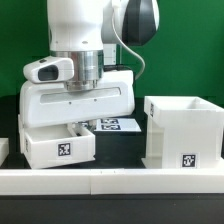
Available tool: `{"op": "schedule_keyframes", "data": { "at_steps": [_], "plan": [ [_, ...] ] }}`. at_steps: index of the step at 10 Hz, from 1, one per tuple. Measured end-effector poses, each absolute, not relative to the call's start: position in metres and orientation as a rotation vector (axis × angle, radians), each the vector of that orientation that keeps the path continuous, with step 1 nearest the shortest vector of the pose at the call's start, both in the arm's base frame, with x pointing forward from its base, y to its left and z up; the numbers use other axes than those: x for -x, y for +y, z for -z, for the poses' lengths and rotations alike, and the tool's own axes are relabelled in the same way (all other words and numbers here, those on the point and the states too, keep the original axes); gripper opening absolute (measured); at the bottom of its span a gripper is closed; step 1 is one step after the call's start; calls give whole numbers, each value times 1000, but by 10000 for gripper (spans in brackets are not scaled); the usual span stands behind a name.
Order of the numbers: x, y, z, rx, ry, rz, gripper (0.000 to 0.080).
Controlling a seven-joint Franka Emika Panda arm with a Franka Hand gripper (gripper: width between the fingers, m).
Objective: Assemble drawer
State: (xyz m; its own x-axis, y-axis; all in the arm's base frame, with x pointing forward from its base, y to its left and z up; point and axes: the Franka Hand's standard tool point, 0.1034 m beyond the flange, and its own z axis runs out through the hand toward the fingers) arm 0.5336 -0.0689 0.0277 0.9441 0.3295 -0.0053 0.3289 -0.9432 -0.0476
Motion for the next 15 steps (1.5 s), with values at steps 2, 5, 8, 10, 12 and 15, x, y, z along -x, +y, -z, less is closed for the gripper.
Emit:
{"op": "schedule_keyframes", "data": {
  "at_steps": [2, 5, 8, 10, 12, 15],
  "plan": [
    [-532, -71, -25, 3010, -739, -15, 41],
    [-534, -71, -23, 2880, -1223, 16, 41],
    [-531, -74, -21, 2744, -1522, 3, 41],
    [-530, -77, -21, 2636, -1717, -10, 41],
    [-527, -71, -19, 2452, -2002, -25, 41],
    [-526, -70, -17, 2309, -2176, -51, 41]
  ]
}}
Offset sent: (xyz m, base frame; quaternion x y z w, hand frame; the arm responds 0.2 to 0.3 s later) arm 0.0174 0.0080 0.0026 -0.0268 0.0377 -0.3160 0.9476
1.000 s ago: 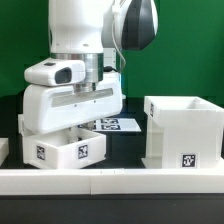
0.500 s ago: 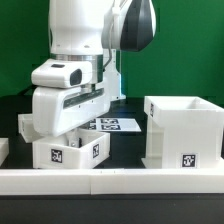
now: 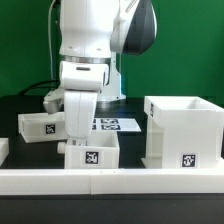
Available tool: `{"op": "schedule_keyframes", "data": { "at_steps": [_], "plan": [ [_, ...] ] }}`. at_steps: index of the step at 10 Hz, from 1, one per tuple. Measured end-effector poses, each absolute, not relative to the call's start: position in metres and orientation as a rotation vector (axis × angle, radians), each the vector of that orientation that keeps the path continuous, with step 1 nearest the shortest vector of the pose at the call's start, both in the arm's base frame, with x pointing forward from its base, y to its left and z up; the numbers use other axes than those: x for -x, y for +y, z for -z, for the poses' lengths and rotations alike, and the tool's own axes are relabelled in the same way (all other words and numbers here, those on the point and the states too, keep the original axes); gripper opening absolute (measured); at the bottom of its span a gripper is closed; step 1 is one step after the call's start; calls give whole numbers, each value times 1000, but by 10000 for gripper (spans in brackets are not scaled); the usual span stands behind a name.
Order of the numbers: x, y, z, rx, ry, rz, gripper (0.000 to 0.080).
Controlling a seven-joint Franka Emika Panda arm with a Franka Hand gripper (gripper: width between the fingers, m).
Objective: Assemble drawer
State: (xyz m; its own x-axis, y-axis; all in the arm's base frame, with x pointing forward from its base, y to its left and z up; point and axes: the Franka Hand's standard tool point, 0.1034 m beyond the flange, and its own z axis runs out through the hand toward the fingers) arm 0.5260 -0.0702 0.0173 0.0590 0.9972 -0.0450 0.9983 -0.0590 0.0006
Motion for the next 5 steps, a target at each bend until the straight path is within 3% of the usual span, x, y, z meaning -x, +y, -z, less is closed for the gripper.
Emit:
{"op": "schedule_keyframes", "data": {
  "at_steps": [5],
  "plan": [
    [-534, -45, -18, -2236, 2134, 24, 41]
  ]
}}
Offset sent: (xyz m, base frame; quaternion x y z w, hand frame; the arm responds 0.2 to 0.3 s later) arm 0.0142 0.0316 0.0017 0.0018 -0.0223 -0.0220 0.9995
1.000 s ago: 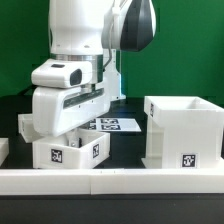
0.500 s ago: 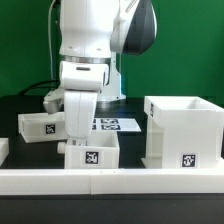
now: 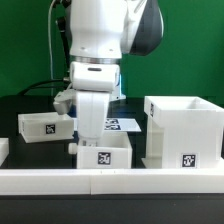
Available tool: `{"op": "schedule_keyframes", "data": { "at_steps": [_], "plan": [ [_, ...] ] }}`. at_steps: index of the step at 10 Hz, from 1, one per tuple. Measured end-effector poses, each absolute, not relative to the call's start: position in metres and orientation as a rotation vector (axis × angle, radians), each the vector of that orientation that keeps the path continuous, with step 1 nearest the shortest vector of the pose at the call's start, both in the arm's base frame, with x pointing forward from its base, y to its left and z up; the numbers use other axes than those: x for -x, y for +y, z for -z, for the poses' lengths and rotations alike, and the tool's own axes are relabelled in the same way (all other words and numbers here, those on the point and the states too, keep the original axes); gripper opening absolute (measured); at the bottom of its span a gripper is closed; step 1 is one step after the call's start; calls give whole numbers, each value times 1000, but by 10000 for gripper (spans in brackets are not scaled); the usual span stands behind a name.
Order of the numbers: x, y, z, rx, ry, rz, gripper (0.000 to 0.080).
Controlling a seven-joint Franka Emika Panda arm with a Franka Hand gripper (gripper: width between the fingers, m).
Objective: Assemble drawer
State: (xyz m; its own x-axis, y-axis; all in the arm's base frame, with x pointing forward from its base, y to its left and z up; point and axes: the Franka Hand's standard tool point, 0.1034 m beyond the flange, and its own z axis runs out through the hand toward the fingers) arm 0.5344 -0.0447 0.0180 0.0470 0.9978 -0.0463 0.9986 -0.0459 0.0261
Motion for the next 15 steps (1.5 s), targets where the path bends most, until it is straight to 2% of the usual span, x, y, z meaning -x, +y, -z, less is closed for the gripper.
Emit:
{"op": "schedule_keyframes", "data": {
  "at_steps": [3, 6, 15],
  "plan": [
    [-533, -46, -17, -2240, 2133, 28, 41],
    [-529, -34, -15, -2245, 2189, 93, 41],
    [-546, -19, -15, -2229, 2225, 101, 41]
  ]
}}
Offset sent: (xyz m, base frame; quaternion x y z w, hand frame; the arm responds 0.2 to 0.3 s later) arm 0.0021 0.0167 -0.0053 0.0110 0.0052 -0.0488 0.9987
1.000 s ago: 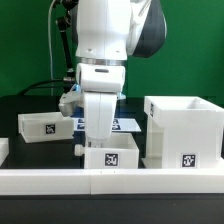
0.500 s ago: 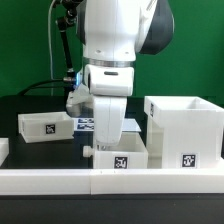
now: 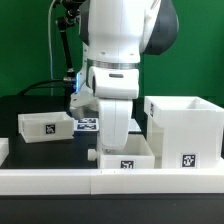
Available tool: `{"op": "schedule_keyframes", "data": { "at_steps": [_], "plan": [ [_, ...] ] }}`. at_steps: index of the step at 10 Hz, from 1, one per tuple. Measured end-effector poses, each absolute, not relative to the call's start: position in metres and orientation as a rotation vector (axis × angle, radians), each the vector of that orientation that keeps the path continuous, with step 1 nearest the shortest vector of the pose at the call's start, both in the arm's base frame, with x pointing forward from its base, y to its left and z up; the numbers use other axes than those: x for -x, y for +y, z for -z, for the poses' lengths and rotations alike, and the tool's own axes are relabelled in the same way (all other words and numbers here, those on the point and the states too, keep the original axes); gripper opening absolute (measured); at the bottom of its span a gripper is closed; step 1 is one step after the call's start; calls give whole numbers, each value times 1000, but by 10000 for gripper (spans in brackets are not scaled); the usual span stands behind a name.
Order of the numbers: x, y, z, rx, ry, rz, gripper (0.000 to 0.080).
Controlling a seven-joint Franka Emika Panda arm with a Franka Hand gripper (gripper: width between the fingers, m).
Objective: Assemble drawer
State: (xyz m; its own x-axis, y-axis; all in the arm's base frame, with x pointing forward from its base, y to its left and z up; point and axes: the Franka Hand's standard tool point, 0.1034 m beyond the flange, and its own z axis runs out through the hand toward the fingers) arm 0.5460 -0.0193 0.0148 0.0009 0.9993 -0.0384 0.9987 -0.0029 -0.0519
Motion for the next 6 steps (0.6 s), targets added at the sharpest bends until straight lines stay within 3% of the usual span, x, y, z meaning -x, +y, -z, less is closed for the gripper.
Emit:
{"op": "schedule_keyframes", "data": {
  "at_steps": [6],
  "plan": [
    [-541, -18, -10, 2210, -2224, -94, 41]
  ]
}}
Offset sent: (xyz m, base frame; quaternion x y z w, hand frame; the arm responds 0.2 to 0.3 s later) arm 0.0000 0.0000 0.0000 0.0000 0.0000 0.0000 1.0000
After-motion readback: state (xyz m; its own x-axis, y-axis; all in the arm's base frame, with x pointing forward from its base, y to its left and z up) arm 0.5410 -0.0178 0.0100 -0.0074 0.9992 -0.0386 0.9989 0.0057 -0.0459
